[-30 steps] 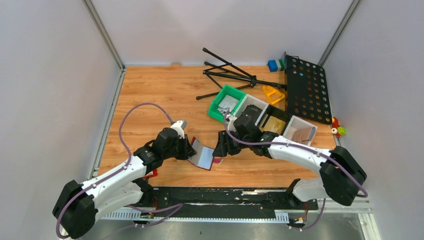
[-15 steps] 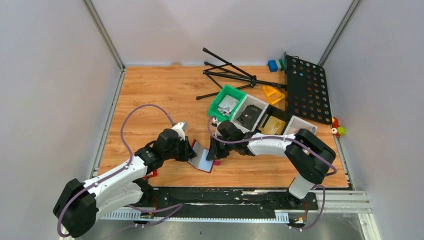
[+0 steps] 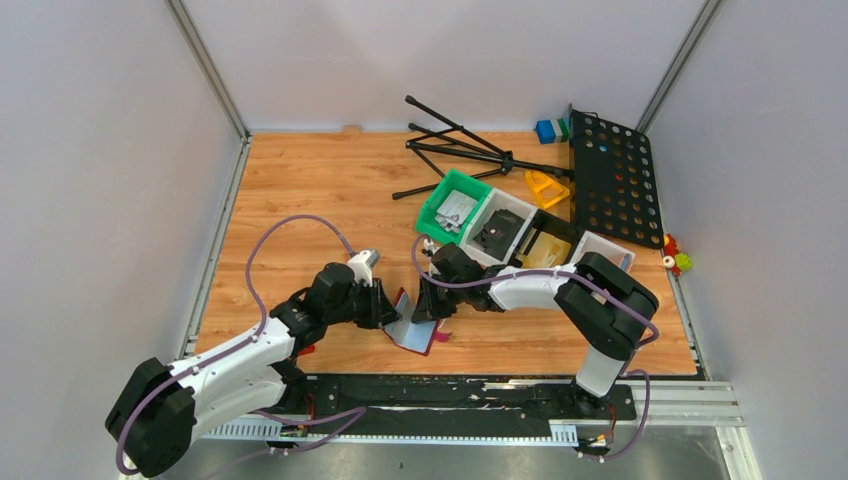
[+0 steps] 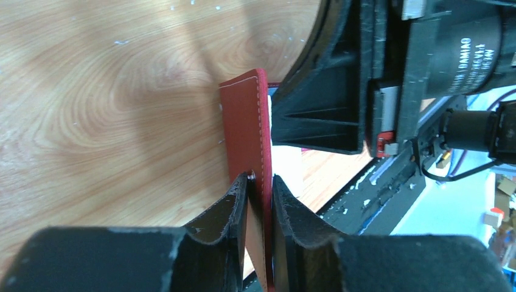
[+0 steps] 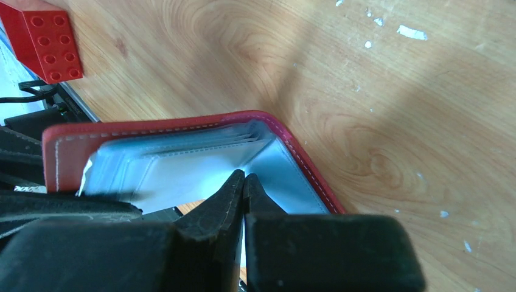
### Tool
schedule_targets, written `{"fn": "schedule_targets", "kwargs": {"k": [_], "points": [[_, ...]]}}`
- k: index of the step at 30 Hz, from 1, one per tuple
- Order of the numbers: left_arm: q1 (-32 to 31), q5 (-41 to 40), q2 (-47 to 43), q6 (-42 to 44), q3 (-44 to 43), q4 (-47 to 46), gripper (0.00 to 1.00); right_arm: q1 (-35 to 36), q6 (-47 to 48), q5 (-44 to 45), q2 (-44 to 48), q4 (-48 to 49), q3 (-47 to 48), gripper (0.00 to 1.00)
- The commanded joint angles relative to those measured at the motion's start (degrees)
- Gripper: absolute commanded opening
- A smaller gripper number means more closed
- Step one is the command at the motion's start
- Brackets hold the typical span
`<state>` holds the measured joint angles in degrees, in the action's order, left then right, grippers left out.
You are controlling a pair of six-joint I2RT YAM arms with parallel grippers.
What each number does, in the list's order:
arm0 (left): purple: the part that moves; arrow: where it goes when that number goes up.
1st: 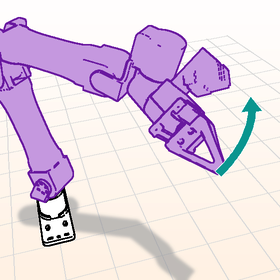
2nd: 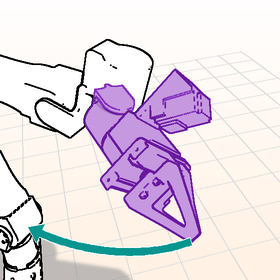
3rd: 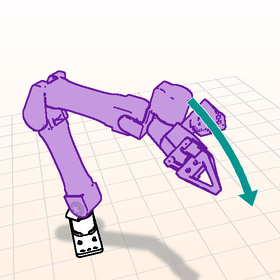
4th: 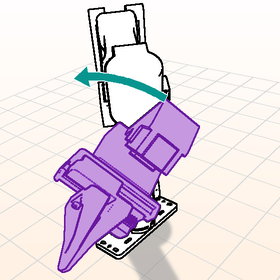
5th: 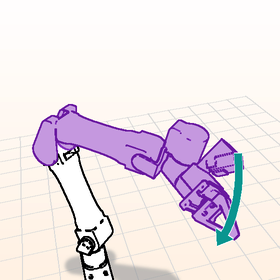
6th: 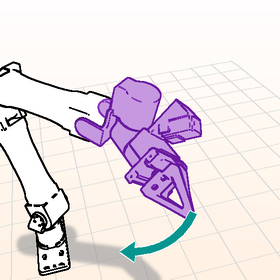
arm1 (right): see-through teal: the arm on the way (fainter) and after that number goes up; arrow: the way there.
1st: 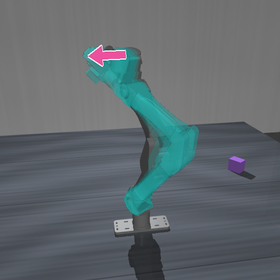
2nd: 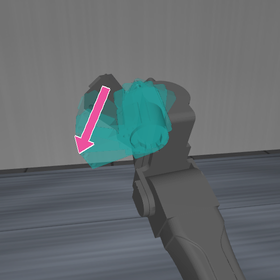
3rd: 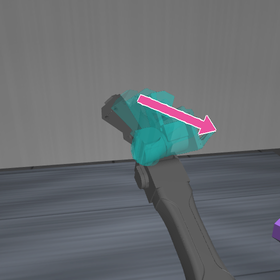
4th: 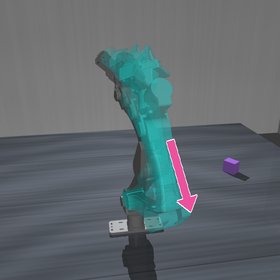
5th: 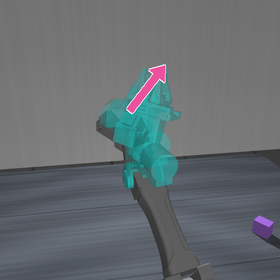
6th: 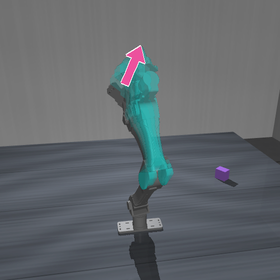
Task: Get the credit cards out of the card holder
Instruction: Remove the credit card from the card holder.
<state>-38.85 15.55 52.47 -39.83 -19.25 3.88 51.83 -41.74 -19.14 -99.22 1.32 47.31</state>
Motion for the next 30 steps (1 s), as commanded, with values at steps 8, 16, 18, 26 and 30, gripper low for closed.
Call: {"fn": "schedule_targets", "kwargs": {"k": [8,16,18,26,30], "points": [[0.22,4.2,0.4,-0.07,-0.12,-4.76,0.11,0.29,0.54,0.35,-0.75,0.77,2.0,0.03],[0.26,4.2,-0.85,-1.24,0.22,-4.98,0.0,0.29,1.47,3.13,2.09,-1.07,0.6,0.03],[0.26,4.3,-1.46,-1.65,0.24,-5.09,0.0,0.22,1.48,3.46,2.71,-1.08,-0.02,0.04],[0.22,4.26,-2.68,-1.2,0.18,-4.33,0.0,0.2,1.52,4.37,2.21,-1.11,-1.58,0.03],[0.22,4.5,-2.87,-1.31,0.71,-5.42,0.0,0.2,1.58,4.88,1.32,-1.13,-1.48,0.03]]}}
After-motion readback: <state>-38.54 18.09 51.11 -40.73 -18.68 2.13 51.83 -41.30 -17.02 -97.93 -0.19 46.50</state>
